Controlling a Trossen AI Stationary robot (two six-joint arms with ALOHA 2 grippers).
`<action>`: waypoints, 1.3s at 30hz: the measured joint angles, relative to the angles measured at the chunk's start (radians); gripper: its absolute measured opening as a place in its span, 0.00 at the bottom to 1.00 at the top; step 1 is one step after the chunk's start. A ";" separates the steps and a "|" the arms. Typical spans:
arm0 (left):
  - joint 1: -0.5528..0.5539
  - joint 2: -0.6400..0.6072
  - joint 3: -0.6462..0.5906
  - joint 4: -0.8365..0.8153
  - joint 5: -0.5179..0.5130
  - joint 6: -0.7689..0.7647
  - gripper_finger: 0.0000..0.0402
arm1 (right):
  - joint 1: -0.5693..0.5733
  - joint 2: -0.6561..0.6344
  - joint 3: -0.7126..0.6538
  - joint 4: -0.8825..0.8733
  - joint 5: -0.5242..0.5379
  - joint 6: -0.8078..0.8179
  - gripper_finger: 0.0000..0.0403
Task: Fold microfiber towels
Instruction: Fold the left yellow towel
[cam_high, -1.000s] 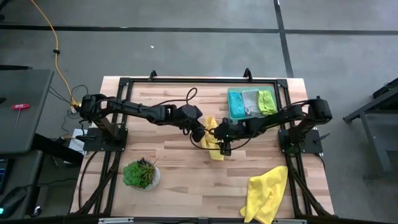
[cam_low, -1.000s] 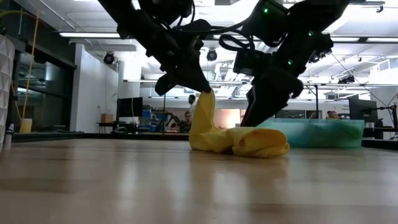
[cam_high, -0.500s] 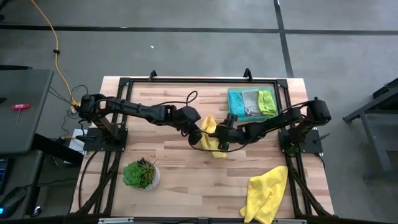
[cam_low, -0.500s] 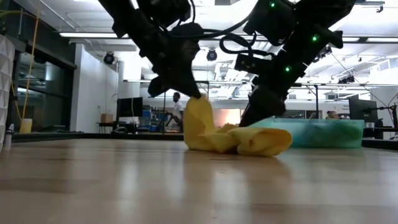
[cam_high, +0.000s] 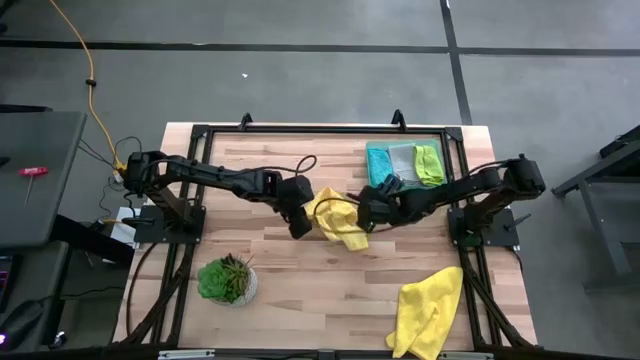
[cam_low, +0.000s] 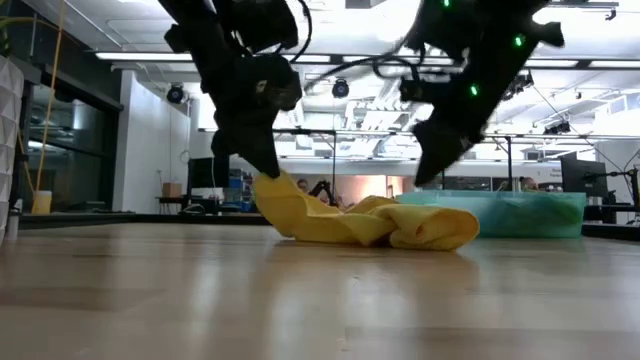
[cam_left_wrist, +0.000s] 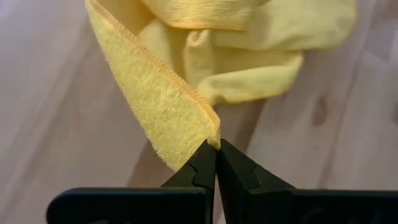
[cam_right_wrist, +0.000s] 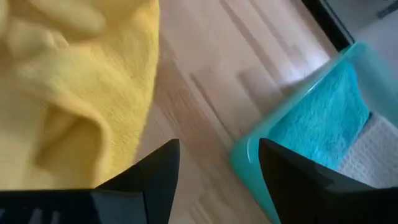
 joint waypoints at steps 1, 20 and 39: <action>0.000 0.000 0.000 -0.003 -0.013 0.003 0.00 | 0.000 -0.005 0.014 0.000 -0.019 -0.003 0.52; 0.025 0.001 0.000 0.049 -0.058 -0.009 0.00 | -0.007 0.189 0.025 0.391 -0.291 -0.736 0.52; 0.025 0.002 0.000 0.100 -0.081 -0.059 0.00 | -0.020 0.212 0.026 0.543 -0.137 -0.674 0.52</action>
